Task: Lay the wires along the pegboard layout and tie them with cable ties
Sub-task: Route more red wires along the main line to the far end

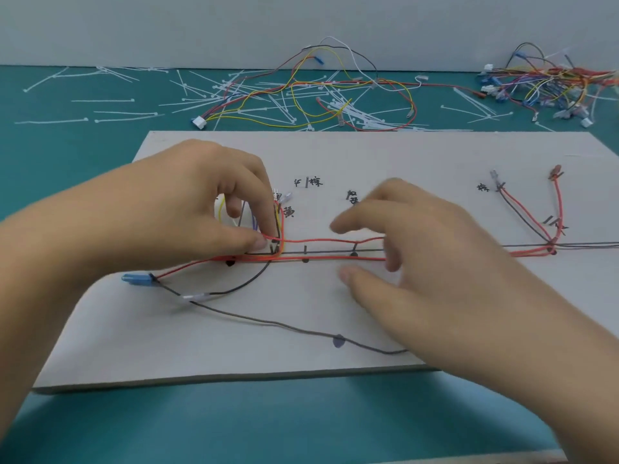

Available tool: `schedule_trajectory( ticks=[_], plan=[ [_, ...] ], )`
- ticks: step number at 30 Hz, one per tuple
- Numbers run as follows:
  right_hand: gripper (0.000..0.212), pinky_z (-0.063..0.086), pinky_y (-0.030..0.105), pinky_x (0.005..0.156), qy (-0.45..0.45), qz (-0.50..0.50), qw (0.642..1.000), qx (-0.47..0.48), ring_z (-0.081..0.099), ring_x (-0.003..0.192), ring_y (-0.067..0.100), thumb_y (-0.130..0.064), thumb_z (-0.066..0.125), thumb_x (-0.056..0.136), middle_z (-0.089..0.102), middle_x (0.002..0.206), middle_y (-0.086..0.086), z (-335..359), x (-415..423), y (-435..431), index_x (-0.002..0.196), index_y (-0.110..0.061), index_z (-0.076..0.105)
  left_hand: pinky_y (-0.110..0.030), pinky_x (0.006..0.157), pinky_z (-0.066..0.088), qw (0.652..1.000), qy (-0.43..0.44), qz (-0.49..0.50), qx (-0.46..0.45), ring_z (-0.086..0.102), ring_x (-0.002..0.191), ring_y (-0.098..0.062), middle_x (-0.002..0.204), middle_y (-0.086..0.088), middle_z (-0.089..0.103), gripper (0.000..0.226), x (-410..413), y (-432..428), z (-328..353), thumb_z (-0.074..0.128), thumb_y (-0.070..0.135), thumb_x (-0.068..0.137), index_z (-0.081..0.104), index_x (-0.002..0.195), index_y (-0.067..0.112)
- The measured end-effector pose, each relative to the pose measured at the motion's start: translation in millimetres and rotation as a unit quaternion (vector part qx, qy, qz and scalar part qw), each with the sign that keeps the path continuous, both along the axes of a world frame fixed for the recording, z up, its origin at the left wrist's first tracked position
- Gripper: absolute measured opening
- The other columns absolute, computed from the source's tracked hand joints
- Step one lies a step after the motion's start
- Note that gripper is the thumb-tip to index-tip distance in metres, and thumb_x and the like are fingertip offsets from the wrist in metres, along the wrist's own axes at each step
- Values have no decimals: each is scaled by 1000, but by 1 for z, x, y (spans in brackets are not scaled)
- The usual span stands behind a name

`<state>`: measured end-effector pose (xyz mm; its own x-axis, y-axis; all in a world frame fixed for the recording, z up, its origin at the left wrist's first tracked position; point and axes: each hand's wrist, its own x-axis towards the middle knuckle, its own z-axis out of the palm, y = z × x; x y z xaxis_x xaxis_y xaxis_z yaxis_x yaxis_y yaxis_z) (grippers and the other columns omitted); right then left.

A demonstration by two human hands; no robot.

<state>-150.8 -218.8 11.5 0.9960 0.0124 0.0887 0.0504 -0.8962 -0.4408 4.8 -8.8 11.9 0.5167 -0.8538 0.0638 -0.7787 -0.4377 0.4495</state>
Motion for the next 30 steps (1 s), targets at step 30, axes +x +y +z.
schedule_trajectory(
  ticks=[30],
  plan=[
    [16, 50, 30, 63, 59, -28, 998, -17, 57, 73, 6, -15, 62, 76, 62, 79, -12, -5, 51, 2, 79, -30, 65, -40, 63, 53, 988, 125, 34, -80, 65, 70, -28, 82, 2, 75, 11, 10, 9, -19, 77, 48, 75, 80, 86, 46]
  ],
)
